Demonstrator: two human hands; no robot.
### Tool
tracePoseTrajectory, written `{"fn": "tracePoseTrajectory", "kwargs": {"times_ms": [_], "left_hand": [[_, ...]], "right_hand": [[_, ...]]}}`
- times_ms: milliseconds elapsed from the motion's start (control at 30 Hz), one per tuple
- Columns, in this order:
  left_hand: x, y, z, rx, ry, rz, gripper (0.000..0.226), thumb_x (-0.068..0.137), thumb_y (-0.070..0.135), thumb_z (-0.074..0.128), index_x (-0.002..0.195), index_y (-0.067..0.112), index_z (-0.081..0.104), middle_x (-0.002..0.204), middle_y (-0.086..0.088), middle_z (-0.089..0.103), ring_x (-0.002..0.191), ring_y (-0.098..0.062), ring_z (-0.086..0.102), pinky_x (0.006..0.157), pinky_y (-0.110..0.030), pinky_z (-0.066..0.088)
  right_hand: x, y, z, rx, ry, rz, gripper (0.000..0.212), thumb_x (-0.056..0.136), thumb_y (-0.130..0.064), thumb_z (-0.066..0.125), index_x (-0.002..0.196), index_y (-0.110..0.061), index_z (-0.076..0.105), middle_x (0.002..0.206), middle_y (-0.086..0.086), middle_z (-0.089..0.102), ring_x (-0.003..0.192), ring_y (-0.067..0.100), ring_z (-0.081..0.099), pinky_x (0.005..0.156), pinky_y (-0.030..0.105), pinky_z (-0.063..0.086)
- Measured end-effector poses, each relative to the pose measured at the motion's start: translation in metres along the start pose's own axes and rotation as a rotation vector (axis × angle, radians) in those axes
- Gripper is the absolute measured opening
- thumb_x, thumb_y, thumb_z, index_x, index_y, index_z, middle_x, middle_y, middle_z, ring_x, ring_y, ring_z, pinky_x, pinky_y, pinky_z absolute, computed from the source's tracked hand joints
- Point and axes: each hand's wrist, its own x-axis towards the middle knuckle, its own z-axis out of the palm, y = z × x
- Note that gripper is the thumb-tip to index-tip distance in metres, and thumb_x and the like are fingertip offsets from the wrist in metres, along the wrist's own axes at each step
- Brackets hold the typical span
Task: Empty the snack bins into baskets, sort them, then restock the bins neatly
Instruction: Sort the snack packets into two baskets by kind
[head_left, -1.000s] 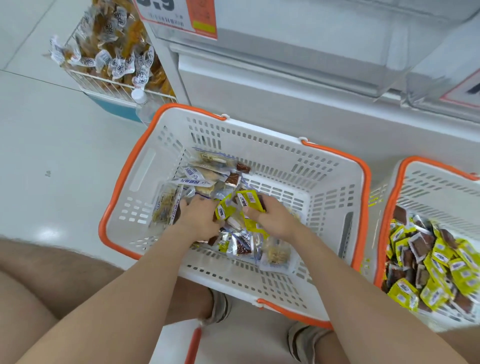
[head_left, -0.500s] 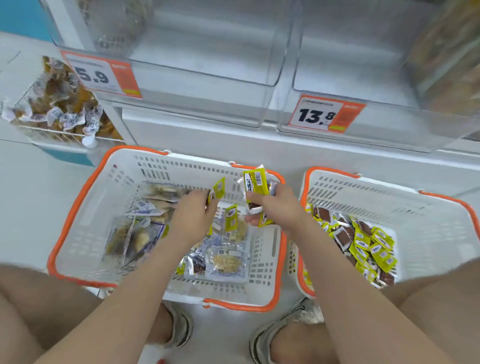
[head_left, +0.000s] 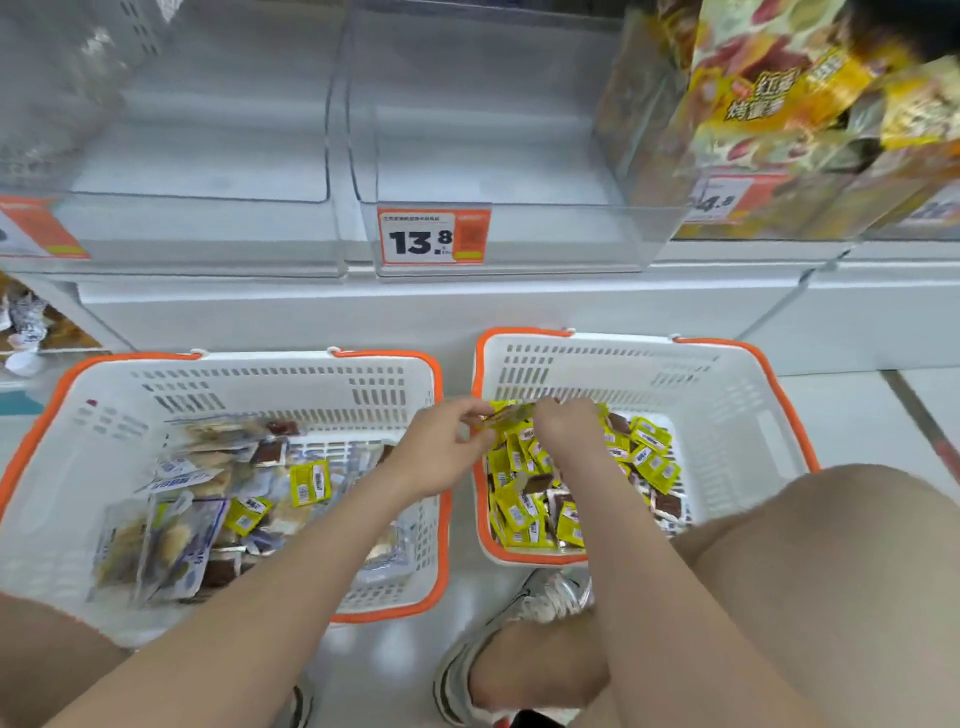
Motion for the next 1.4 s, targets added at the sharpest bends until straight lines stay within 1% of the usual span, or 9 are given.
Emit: {"fn": "tracePoseTrajectory", "kwargs": {"times_ms": [267, 467, 567, 733, 833, 933, 1167, 1267, 1400], "left_hand": [[-0.042, -0.121, -0.045, 0.017, 0.176, -0.388, 0.014, 0.102, 0.021, 0.060, 0.100, 0.023, 0.073, 0.095, 0.006, 0.071, 0.089, -0.016, 0.067, 0.074, -0.030, 0.050], [-0.075, -0.224, -0.053, 0.147, 0.049, -0.756, 0.016, 0.096, 0.018, 0.058, 0.105, 0.004, 0.061, 0.111, -0.020, 0.066, 0.109, -0.040, 0.064, 0.086, -0.045, 0.056], [-0.088, -0.264, -0.051, 0.219, 0.008, -0.885, 0.059, 0.092, 0.023, 0.066, 0.140, 0.000, 0.042, 0.147, -0.022, 0.039, 0.132, -0.042, 0.049, 0.104, -0.049, 0.048], [-0.095, -0.284, -0.048, 0.359, -0.146, -0.794, 0.093, 0.097, 0.021, 0.066, 0.164, 0.011, 0.001, 0.171, -0.016, -0.010, 0.156, -0.041, 0.018, 0.117, -0.054, 0.036], [-0.091, -0.281, -0.056, 0.563, -0.201, -0.727, 0.094, 0.097, 0.023, 0.069, 0.163, 0.005, 0.003, 0.168, -0.022, 0.016, 0.147, -0.040, 0.037, 0.109, -0.047, 0.045], [-0.088, -0.282, -0.066, 0.635, -0.154, -0.644, 0.067, 0.094, 0.025, 0.073, 0.148, 0.009, 0.037, 0.143, -0.016, 0.052, 0.134, -0.036, 0.047, 0.103, -0.043, 0.047], [-0.076, -0.262, -0.075, 0.584, 0.094, -0.500, 0.015, 0.099, 0.020, 0.054, 0.112, 0.013, 0.059, 0.115, -0.005, 0.054, 0.108, -0.028, 0.058, 0.072, -0.040, 0.050], [-0.059, -0.269, -0.074, 0.656, 0.140, -0.379, 0.027, 0.096, 0.007, 0.059, 0.123, 0.011, 0.056, 0.137, -0.009, 0.051, 0.131, -0.029, 0.048, 0.093, -0.037, 0.047], [-0.029, -0.276, -0.080, 0.786, -0.074, -0.392, 0.058, 0.100, 0.000, 0.046, 0.154, 0.006, 0.027, 0.173, -0.017, -0.001, 0.161, -0.031, 0.002, 0.128, -0.049, 0.016]], "right_hand": [[-0.047, -0.023, 0.098, -0.247, 0.032, -0.717, 0.031, 0.087, -0.019, 0.052, 0.104, -0.012, 0.076, 0.104, 0.010, 0.074, 0.104, 0.030, 0.065, 0.090, 0.037, 0.050], [-0.057, 0.000, 0.194, -0.531, -0.420, -0.801, 0.027, 0.097, -0.017, 0.047, 0.110, -0.019, 0.069, 0.104, 0.005, 0.072, 0.096, 0.025, 0.066, 0.083, 0.042, 0.057], [-0.051, 0.010, 0.235, -0.754, -0.522, -0.804, 0.022, 0.097, -0.015, 0.046, 0.109, -0.013, 0.065, 0.102, 0.014, 0.070, 0.095, 0.034, 0.067, 0.080, 0.046, 0.059], [-0.031, 0.022, 0.276, -1.021, -0.541, -0.783, 0.040, 0.100, -0.014, 0.055, 0.139, -0.007, 0.049, 0.137, 0.017, 0.055, 0.125, 0.037, 0.056, 0.095, 0.045, 0.051], [-0.021, 0.028, 0.299, -1.047, -0.555, -0.839, 0.070, 0.098, -0.007, 0.058, 0.160, -0.015, 0.026, 0.168, 0.013, 0.018, 0.155, 0.038, 0.023, 0.117, 0.052, 0.038], [-0.016, 0.031, 0.319, -1.143, -0.668, -0.927, 0.089, 0.095, 0.001, 0.060, 0.164, -0.034, 0.015, 0.174, 0.006, -0.009, 0.160, 0.038, -0.004, 0.127, 0.057, 0.017], [-0.007, 0.019, 0.333, -1.273, -0.565, -1.063, 0.058, 0.091, -0.013, 0.072, 0.139, -0.019, 0.040, 0.140, 0.010, 0.044, 0.124, 0.042, 0.049, 0.104, 0.053, 0.045], [-0.001, 0.008, 0.327, -1.065, -0.539, -0.975, 0.041, 0.098, -0.016, 0.059, 0.132, -0.016, 0.038, 0.130, 0.011, 0.048, 0.102, 0.037, 0.061, 0.077, 0.046, 0.052], [0.007, -0.003, 0.320, -0.901, -0.307, -0.804, 0.037, 0.095, -0.001, 0.055, 0.129, -0.011, 0.045, 0.125, 0.011, 0.053, 0.095, 0.034, 0.064, 0.063, 0.038, 0.045]]}}
